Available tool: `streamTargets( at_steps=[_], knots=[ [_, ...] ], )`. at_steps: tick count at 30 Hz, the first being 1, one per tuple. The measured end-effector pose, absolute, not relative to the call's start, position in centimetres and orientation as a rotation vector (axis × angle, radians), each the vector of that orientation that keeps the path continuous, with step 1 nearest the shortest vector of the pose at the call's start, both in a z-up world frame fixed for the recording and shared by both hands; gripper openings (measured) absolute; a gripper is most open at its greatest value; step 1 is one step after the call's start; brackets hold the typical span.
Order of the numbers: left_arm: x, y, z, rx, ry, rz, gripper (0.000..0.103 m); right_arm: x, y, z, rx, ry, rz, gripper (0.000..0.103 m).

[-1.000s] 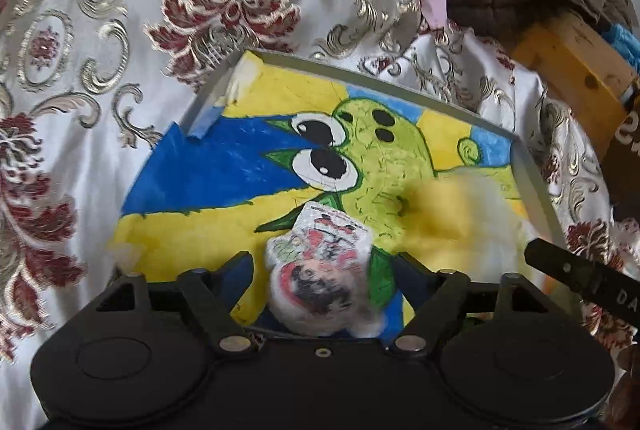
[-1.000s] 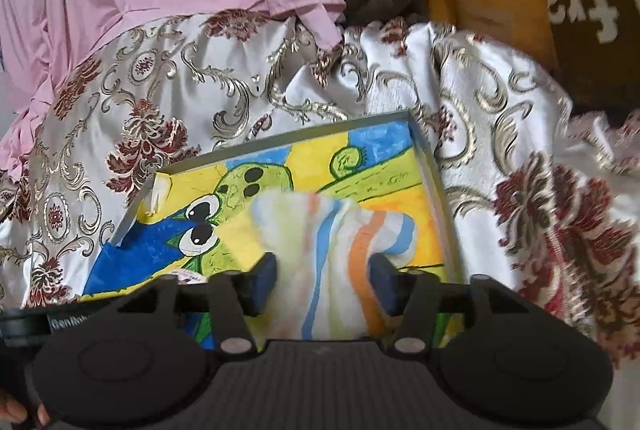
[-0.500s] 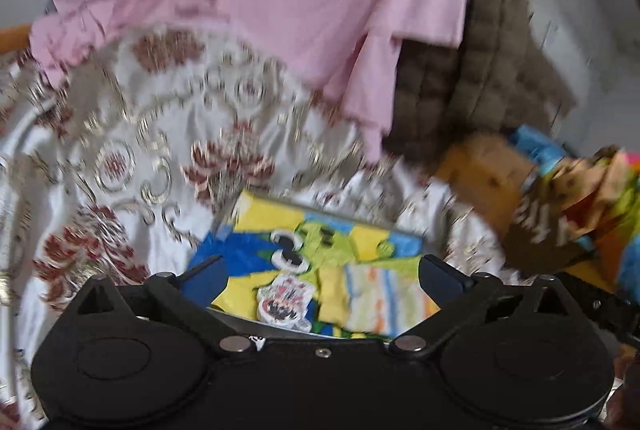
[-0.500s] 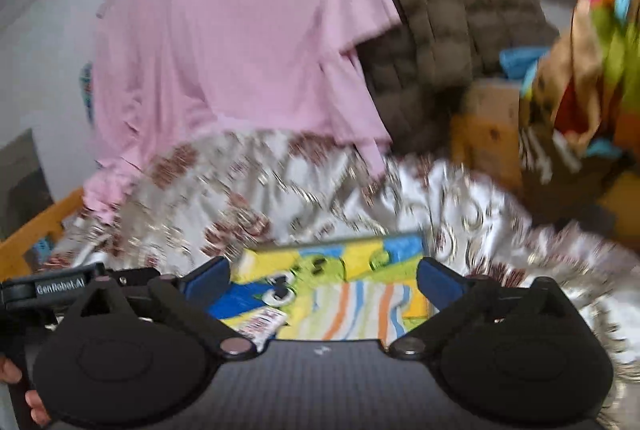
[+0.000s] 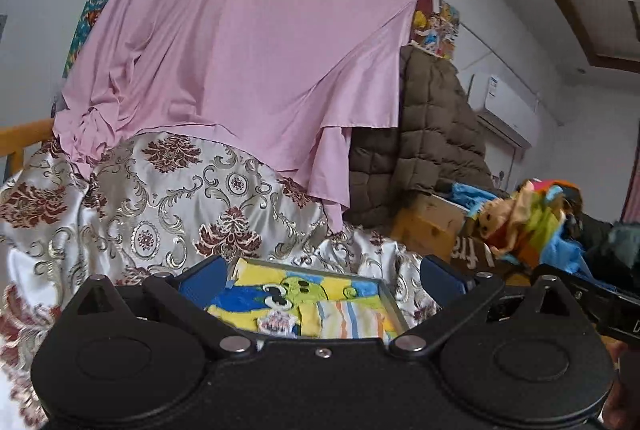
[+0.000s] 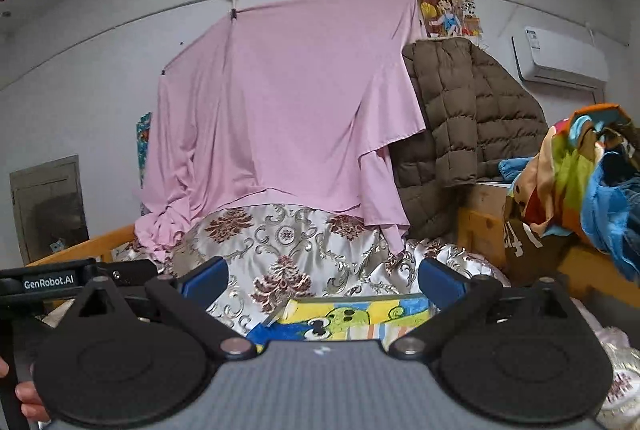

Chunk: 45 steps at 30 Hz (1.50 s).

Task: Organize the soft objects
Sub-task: 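Move left tool toward white sock while right tool approaches navy striped sock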

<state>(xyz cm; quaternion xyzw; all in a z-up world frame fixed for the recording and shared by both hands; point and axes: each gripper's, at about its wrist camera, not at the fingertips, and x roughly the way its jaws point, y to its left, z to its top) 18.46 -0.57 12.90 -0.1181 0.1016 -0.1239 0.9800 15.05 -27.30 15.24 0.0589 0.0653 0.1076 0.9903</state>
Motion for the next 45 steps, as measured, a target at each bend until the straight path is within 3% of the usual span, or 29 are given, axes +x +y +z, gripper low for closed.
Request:
streamTargets(
  at_steps=[10,21,32,45],
  knots=[
    [10.3,0.1,8.6,-0.139,0.241,-0.276,0.102,6.9,-26.0,12.0,0.038,0.187,0.197,0.103],
    [6.7,1.1,4.3,-0.035,0.369,-0.363,0.102,2.9,-25.5,7.5,0.029,0.338,0.213,0.103],
    [8.6,0.1,0.7,0.039,0.585,-0.451,0.102,3.6,-24.7,3.3,-0.049,0.642,0.217,0.103],
    [15.2,-2.2,-3.5,0.12,0.85,-0.611,0.102,8.2,-23.2,0.4,-0.126,0.871,0.307,0.103]
  ],
)
